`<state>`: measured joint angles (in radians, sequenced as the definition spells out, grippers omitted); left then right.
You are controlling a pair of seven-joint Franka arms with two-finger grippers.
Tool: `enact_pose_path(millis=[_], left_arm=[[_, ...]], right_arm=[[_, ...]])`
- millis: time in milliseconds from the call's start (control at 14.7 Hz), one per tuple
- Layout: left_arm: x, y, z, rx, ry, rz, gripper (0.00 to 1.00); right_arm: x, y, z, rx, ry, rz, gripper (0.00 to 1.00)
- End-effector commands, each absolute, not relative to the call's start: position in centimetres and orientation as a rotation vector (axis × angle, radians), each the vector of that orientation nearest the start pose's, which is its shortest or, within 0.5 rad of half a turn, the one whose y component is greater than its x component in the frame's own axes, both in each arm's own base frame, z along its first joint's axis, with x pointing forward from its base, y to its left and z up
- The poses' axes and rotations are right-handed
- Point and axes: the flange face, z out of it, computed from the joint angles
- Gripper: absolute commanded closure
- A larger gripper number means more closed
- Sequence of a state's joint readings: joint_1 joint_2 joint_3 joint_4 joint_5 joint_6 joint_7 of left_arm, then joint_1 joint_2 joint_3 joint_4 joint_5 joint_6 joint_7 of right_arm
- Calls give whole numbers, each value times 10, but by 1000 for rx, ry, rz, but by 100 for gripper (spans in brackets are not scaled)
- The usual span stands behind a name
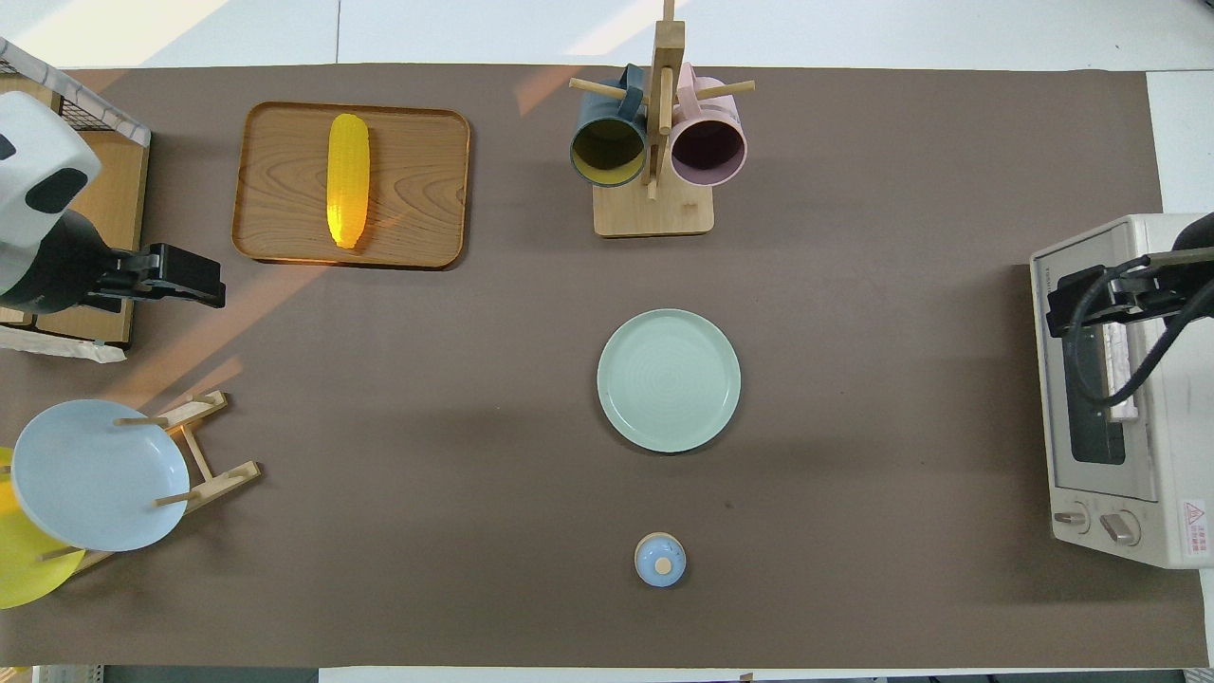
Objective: Put corn in oven
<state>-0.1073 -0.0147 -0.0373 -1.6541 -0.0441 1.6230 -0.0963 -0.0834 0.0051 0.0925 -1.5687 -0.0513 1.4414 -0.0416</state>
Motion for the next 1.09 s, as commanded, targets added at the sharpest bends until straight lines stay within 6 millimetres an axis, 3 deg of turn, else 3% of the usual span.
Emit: enact_pose_path(millis=[0, 545, 749, 817, 885, 953, 1022], left_arm=[[547, -85, 599, -3172, 84, 4, 0], [550, -81, 600, -3176, 71, -23, 0], [549, -81, 599, -3175, 71, -18, 0], [549, -80, 599, -3175, 69, -16, 0], [549, -80, 598, -3175, 69, -13, 0], [549, -79, 598, -3175, 66, -13, 0], [549, -80, 599, -3175, 69, -16, 0]], right_arm=[[545, 0, 615, -3155, -51, 197, 0], [541, 7, 613, -3160, -80, 204, 0], [539, -1, 607, -3165, -76, 186, 0], [541, -13, 601, -3163, -92, 151, 13], [536, -32, 593, -3161, -129, 131, 62], [532, -38, 580, -3161, -184, 114, 94], [524, -44, 566, -3168, -235, 74, 100]])
